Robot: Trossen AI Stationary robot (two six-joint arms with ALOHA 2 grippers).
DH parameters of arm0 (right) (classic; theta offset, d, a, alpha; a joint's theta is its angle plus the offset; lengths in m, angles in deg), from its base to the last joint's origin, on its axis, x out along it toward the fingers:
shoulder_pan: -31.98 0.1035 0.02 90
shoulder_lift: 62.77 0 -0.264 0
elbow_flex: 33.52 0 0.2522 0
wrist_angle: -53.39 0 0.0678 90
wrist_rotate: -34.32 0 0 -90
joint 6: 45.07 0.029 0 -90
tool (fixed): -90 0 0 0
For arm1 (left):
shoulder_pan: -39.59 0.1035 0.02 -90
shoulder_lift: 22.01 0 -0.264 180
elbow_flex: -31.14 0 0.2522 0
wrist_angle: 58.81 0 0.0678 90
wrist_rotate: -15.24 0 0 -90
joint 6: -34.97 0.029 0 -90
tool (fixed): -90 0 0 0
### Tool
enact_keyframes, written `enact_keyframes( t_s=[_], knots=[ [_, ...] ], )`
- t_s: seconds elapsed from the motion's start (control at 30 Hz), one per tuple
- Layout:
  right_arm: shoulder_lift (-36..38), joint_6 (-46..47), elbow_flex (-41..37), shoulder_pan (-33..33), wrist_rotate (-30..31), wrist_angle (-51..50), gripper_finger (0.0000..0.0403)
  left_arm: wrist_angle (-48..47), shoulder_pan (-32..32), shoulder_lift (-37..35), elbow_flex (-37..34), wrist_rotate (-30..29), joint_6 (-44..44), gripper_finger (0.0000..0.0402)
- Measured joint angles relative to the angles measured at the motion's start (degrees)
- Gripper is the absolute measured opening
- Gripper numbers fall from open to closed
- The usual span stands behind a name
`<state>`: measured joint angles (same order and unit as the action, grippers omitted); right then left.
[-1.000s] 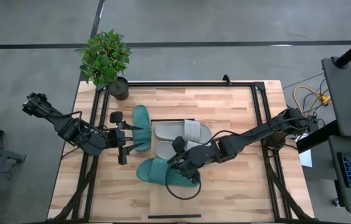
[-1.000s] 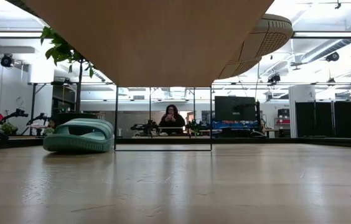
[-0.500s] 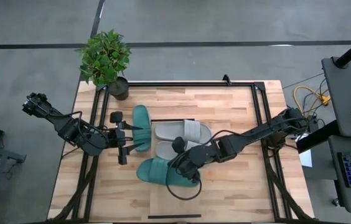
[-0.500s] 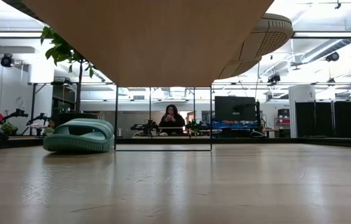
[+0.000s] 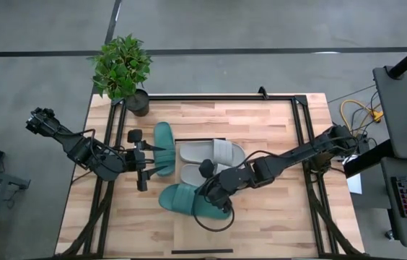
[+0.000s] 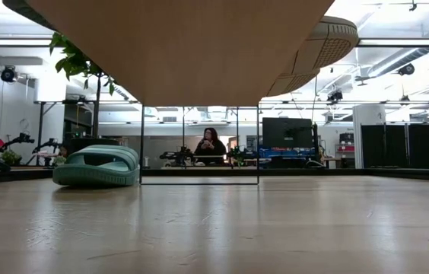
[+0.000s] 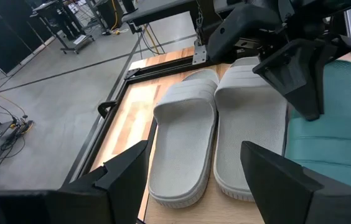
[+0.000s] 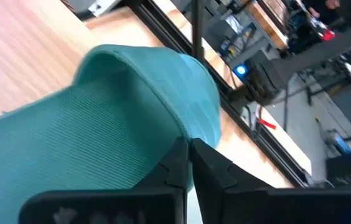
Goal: Pick and place slides into the shelf
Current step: Put the left green slipper on the shelf, then put the green slipper on the shelf
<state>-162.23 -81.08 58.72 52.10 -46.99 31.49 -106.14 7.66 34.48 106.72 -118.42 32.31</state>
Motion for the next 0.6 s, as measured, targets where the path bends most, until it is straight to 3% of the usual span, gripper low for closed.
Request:
enact_keyframes(
  t_s=[0.17,0.37,0.6],
  knots=[
    [0.00,-0.70,-0.02,0.00,2.58,-0.12,0.0022,-0.01,0.02,0.00,0.00,0.00,0.00,0.0238],
    [0.11,0.85,0.02,0.00,2.93,-0.73,0.0067,-0.01,0.02,0.00,-0.04,0.00,0.00,0.0238],
    [0.13,3.82,6.11,0.13,3.00,-8.83,0.0118,-0.01,0.02,0.00,-0.09,0.00,0.00,0.0238]
  ],
)
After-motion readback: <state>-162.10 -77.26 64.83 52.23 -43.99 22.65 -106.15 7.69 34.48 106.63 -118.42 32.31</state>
